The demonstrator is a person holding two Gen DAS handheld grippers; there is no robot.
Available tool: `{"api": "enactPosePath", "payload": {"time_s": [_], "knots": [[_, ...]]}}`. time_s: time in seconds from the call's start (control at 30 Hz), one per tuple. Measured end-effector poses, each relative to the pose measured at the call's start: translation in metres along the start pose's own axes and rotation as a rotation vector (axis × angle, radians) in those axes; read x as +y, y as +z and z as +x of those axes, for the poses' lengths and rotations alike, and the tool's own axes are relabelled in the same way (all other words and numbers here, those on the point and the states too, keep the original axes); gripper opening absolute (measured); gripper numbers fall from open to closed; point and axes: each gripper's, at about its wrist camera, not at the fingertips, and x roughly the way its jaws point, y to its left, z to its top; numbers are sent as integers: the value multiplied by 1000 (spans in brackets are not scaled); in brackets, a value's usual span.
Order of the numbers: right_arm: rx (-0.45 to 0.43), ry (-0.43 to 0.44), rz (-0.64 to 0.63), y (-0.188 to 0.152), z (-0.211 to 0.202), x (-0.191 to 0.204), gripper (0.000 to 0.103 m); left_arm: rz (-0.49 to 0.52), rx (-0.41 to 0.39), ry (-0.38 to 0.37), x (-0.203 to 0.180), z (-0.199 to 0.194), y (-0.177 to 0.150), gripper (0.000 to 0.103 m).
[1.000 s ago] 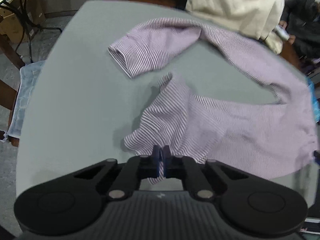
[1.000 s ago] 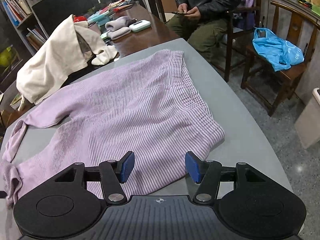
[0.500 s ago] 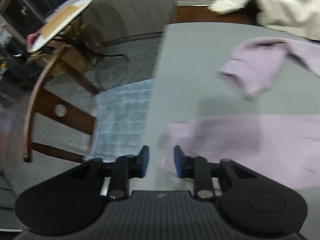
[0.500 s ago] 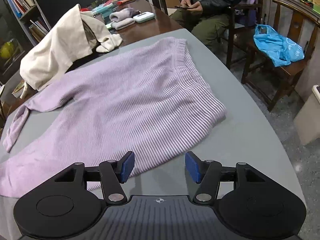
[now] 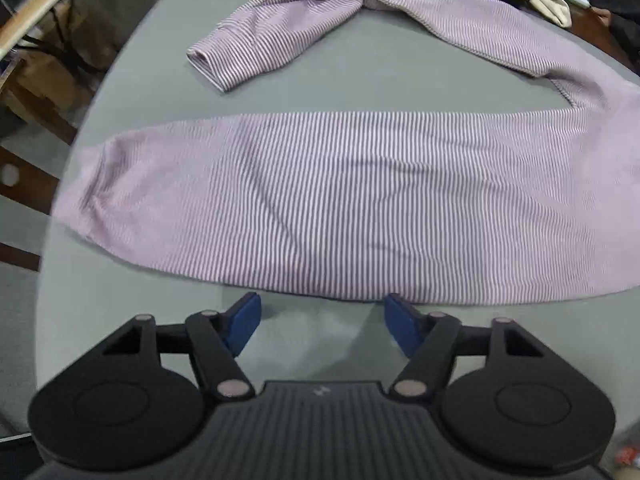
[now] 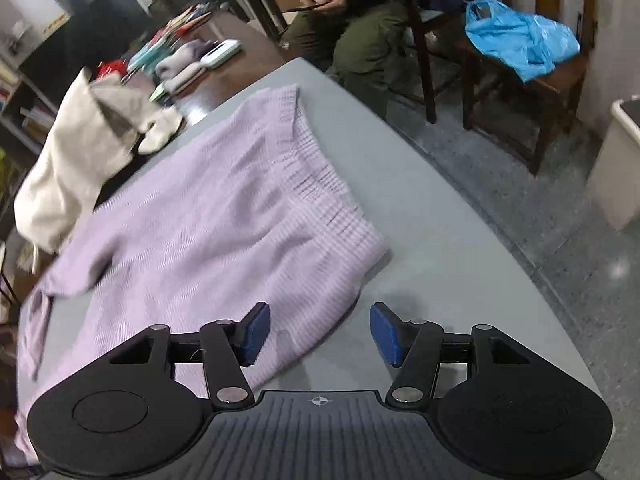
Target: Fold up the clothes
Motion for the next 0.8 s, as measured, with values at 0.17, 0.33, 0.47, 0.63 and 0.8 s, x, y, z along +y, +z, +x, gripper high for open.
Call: {"api": "enactPosePath", "payload": {"time_s": [0.17, 0.33, 0.47, 0.63, 0.8], "knots": [[39, -21, -131, 10, 9, 15, 3, -20, -23, 50, -15, 1, -3, 67], [36, -84, -180, 11, 4, 5, 3, -55, -30, 57, -17, -3, -10, 68], [47, -37, -247, 14, 0, -4, 8, -74, -35, 50, -14, -7, -13, 68], [-62, -88, -362, 5, -25, 6, 26, -92, -37, 43, -13, -9, -14, 73], [-14, 38, -319, -12, -33, 13, 27, -141, -30, -30, -4, -9, -22, 83]]}}
